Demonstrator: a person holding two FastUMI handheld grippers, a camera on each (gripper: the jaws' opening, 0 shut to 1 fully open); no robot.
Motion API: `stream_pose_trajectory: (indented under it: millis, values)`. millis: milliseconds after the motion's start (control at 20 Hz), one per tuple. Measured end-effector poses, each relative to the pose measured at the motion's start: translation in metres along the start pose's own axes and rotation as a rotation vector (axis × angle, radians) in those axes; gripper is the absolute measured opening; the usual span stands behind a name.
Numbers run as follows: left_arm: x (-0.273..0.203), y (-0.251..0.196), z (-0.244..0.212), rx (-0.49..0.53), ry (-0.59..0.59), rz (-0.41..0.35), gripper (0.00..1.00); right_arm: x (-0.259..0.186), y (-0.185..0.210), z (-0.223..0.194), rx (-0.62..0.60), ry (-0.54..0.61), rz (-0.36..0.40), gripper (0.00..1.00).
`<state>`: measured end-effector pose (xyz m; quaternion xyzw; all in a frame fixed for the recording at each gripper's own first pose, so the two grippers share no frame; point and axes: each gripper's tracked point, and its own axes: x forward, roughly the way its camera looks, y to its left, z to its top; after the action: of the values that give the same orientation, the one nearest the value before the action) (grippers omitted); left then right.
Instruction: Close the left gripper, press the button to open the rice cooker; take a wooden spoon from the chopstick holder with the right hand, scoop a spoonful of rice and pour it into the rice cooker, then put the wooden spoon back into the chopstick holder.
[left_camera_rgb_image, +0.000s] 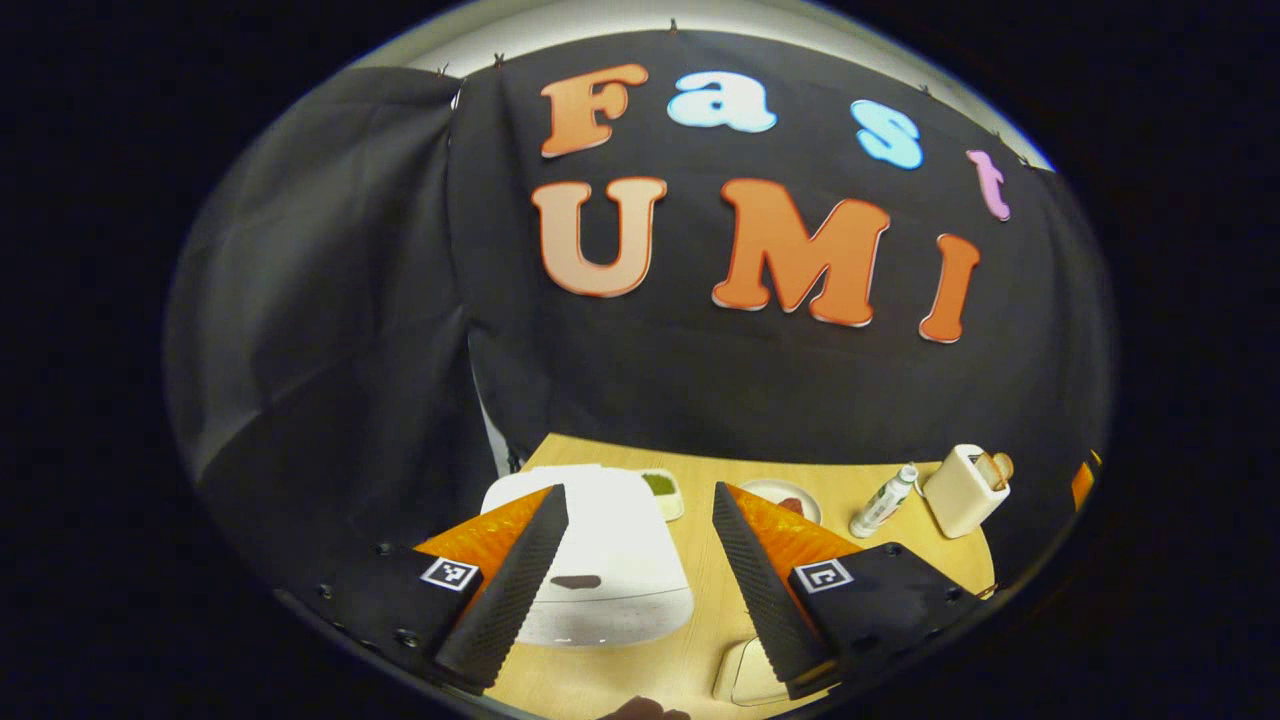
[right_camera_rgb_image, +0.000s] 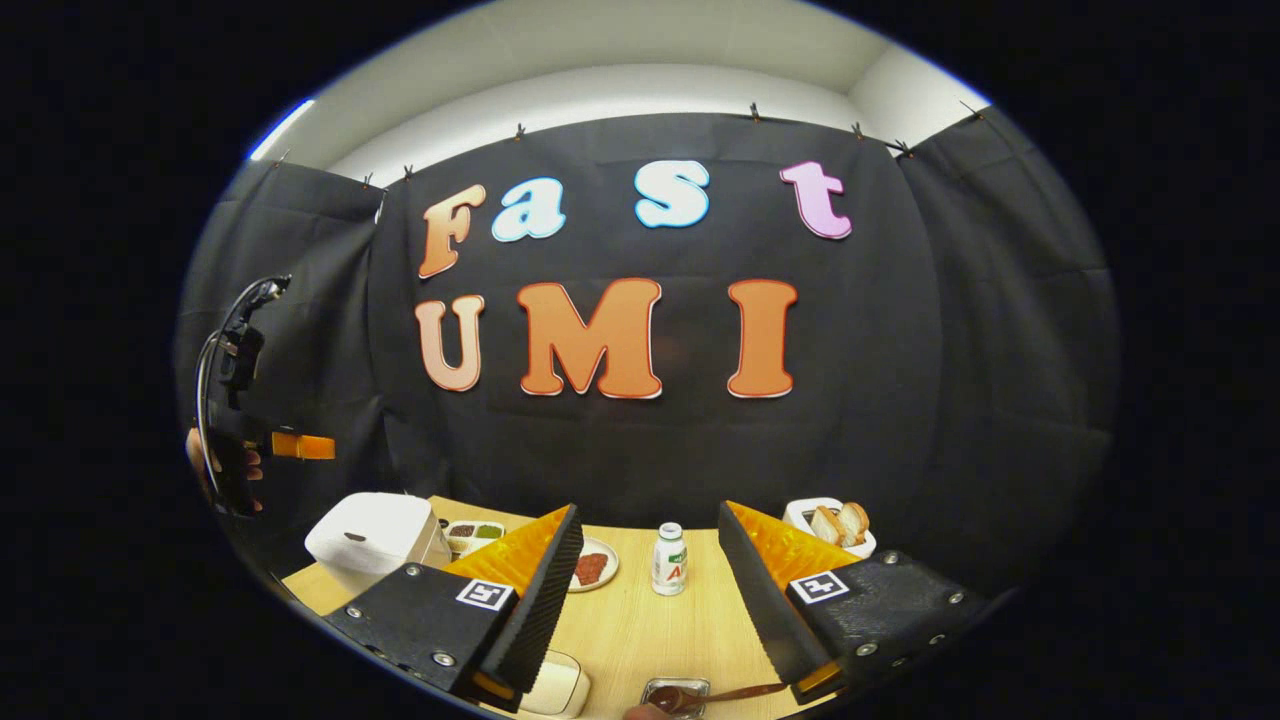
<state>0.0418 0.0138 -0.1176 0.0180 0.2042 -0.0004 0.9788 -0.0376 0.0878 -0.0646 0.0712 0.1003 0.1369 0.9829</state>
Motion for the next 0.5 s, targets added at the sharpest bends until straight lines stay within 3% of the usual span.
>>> stream_pose_trajectory:
  millis: [50, 150, 200, 250, 300, 350, 400, 500]
  values:
    - [-0.014, -0.006, 0.01, 0.02, -0.062, -0.003, 0.99, 0.002, 0.003, 0.005, -0.006, -0.015, 0.007, 0.86]
    - [-0.031, -0.006, 0.02, 0.062, -0.173, 0.015, 0.99, 0.005, 0.011, 0.01, -0.004, -0.037, 0.019, 0.87]
    - [-0.042, -0.008, 0.026, 0.075, -0.214, 0.022, 0.99, 0.005, 0.015, 0.011, -0.002, -0.044, 0.022, 0.94]
    - [-0.053, -0.014, 0.03, 0.086, -0.258, 0.022, 0.99, 0.006, 0.018, 0.01, -0.001, -0.046, 0.028, 0.9]
    - [-0.061, -0.017, 0.034, 0.09, -0.298, 0.026, 0.98, 0.006, 0.018, 0.01, 0.0, -0.05, 0.028, 0.94]
    - [-0.068, -0.024, 0.035, 0.083, -0.328, 0.013, 1.0, 0.005, 0.02, 0.01, 0.003, -0.058, 0.035, 0.9]
    - [-0.075, -0.034, 0.034, 0.075, -0.343, -0.007, 0.96, 0.003, 0.022, 0.013, 0.009, -0.072, 0.042, 0.9]
    - [-0.085, -0.043, 0.029, 0.084, -0.361, -0.023, 1.0, 0.002, 0.024, 0.01, 0.019, -0.083, 0.048, 0.9]
